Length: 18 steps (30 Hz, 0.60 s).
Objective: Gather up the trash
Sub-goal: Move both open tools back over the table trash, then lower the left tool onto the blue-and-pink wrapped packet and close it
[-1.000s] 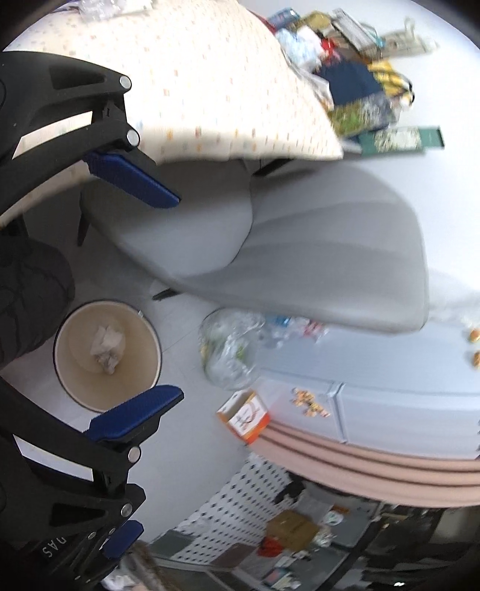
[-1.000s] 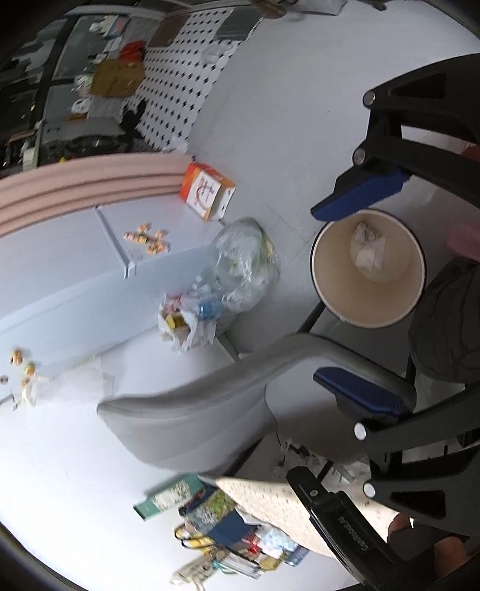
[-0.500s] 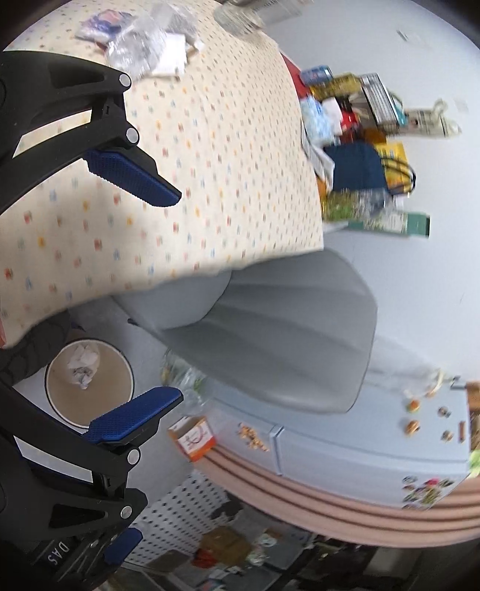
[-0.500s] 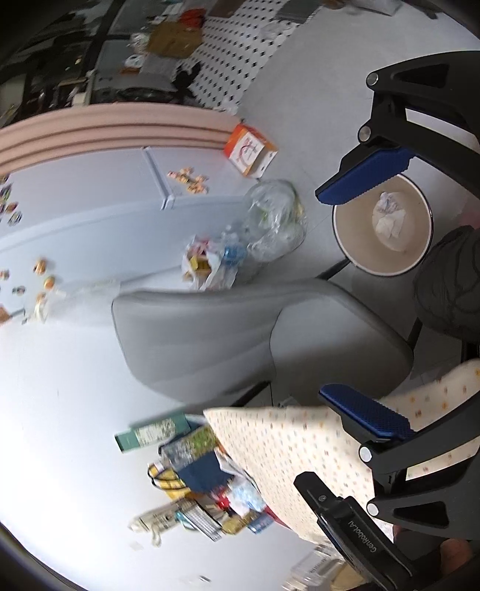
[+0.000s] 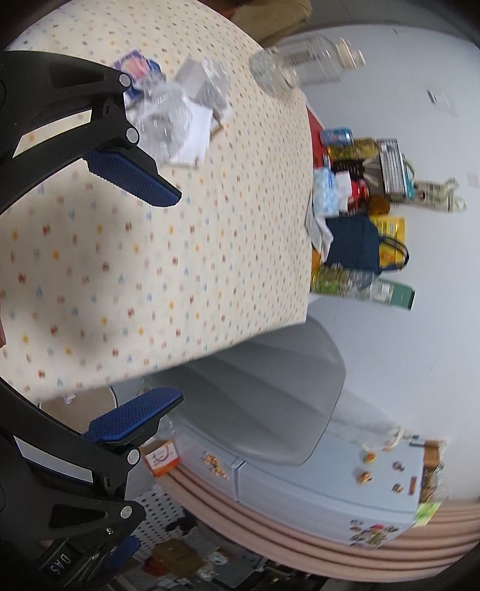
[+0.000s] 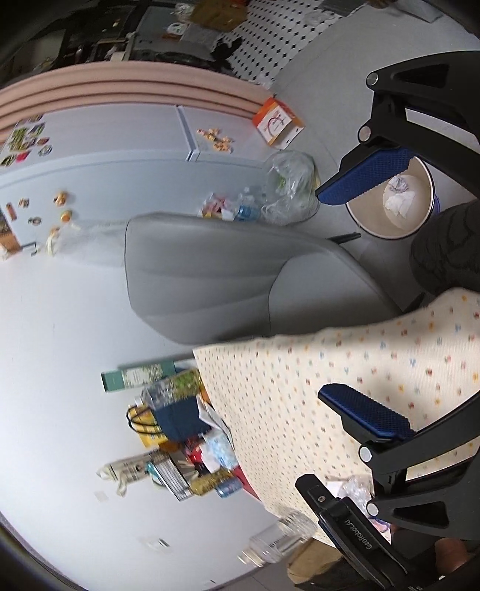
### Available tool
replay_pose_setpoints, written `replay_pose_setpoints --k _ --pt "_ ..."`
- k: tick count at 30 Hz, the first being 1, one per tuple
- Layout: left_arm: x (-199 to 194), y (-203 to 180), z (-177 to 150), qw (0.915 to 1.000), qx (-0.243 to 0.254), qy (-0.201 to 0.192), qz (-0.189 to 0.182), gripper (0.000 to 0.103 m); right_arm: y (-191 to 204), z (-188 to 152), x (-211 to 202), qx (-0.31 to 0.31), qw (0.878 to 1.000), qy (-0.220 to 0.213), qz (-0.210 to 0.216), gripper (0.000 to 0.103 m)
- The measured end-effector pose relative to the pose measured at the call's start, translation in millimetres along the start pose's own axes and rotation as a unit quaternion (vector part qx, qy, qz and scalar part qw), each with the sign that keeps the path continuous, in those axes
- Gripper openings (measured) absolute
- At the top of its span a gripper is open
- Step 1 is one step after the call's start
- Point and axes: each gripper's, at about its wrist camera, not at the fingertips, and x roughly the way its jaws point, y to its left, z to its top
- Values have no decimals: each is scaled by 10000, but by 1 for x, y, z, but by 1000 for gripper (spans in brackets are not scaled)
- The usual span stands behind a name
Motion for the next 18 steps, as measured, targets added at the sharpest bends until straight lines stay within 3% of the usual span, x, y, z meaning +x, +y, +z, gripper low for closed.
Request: replay_pose_setpoints --k 18 --pt "-32 122 -18 9941 -758 -130 768 97 100 -22 0 -662 9958 172 606 95"
